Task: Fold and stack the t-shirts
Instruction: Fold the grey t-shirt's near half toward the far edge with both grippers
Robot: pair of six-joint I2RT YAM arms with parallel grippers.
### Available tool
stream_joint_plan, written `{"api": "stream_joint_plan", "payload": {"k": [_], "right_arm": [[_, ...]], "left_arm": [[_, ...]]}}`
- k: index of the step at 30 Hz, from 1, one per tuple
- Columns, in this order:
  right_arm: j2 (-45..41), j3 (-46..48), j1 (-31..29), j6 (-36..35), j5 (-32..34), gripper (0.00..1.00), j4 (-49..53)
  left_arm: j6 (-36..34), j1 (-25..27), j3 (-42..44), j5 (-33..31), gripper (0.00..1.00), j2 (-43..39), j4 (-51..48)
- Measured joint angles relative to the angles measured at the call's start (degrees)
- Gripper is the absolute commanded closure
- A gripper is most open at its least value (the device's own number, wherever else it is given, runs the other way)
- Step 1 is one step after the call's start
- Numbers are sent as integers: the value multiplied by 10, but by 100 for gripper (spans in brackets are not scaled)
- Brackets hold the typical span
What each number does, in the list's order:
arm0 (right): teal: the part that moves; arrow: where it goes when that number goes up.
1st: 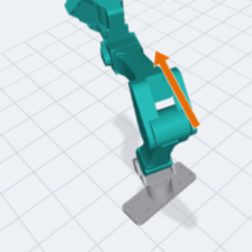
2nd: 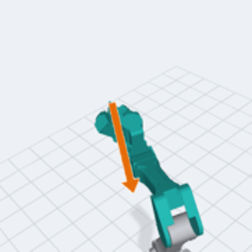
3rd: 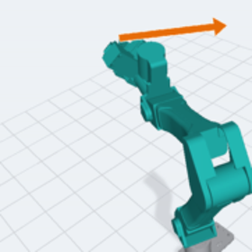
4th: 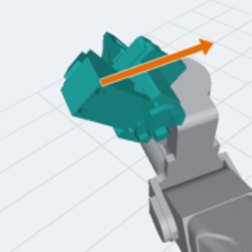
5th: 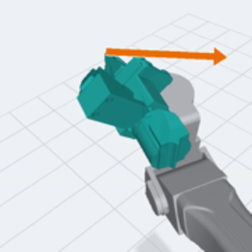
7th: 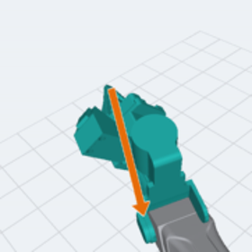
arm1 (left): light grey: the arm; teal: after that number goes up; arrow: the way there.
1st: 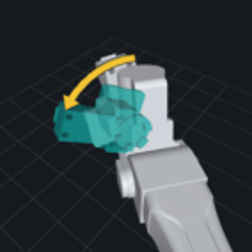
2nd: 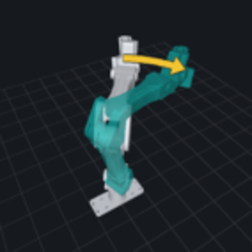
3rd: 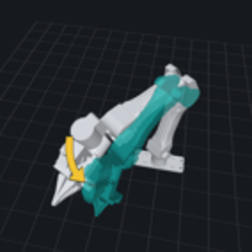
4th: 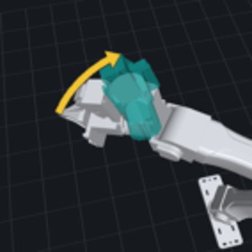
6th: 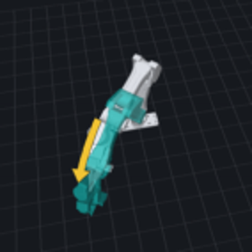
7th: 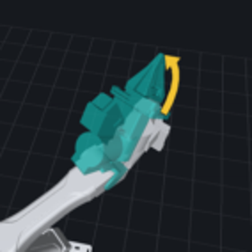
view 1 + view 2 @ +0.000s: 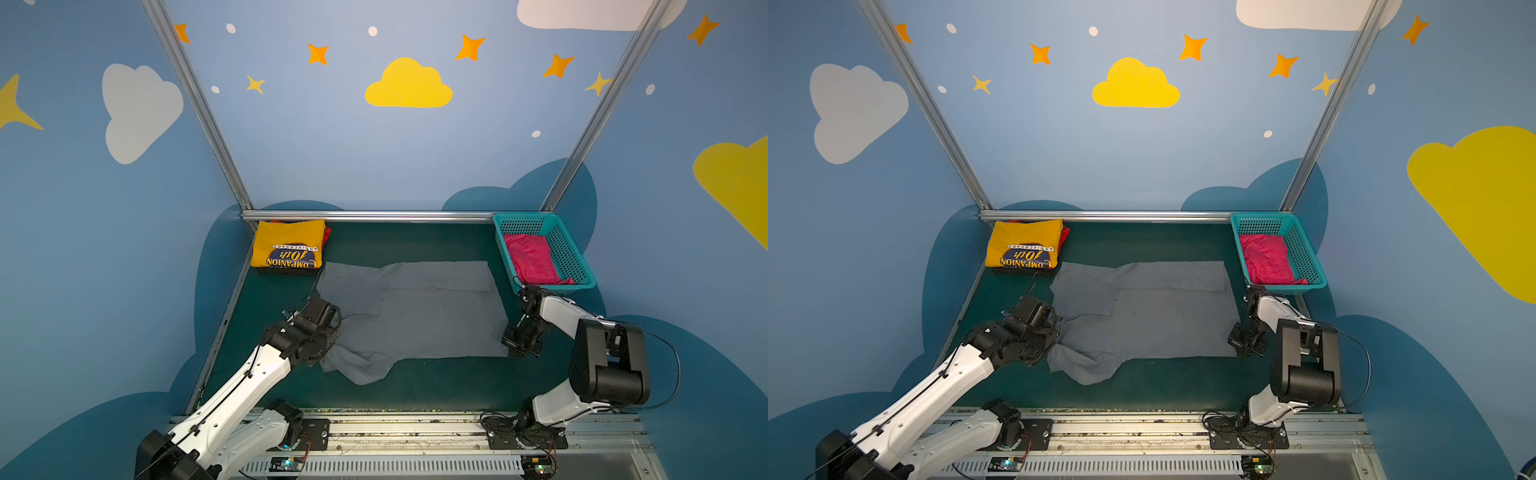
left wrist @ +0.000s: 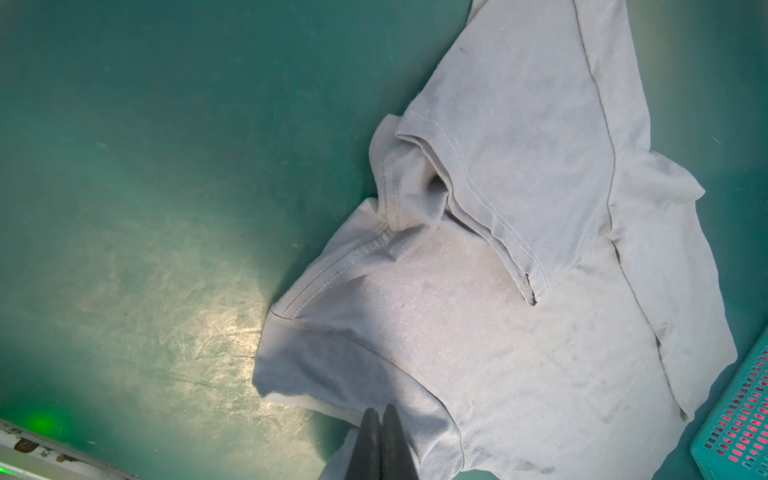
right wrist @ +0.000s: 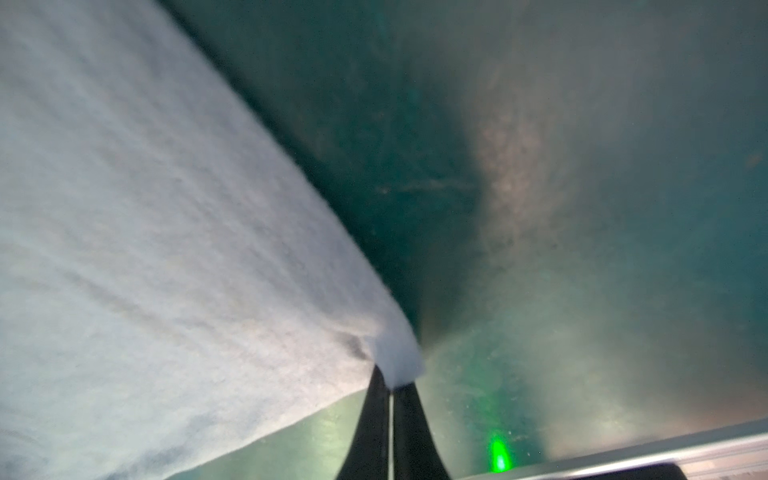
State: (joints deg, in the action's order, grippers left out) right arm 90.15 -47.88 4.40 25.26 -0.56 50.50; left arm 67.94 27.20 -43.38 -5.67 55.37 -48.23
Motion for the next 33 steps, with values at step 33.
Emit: {"api": "stream_joint_plan", "payload": {"k": [33], "right_arm": [[168,-338,-11,-80,-26,100,61]], "left_arm": [[-223,-183,-295,21,95,311,29]]}}
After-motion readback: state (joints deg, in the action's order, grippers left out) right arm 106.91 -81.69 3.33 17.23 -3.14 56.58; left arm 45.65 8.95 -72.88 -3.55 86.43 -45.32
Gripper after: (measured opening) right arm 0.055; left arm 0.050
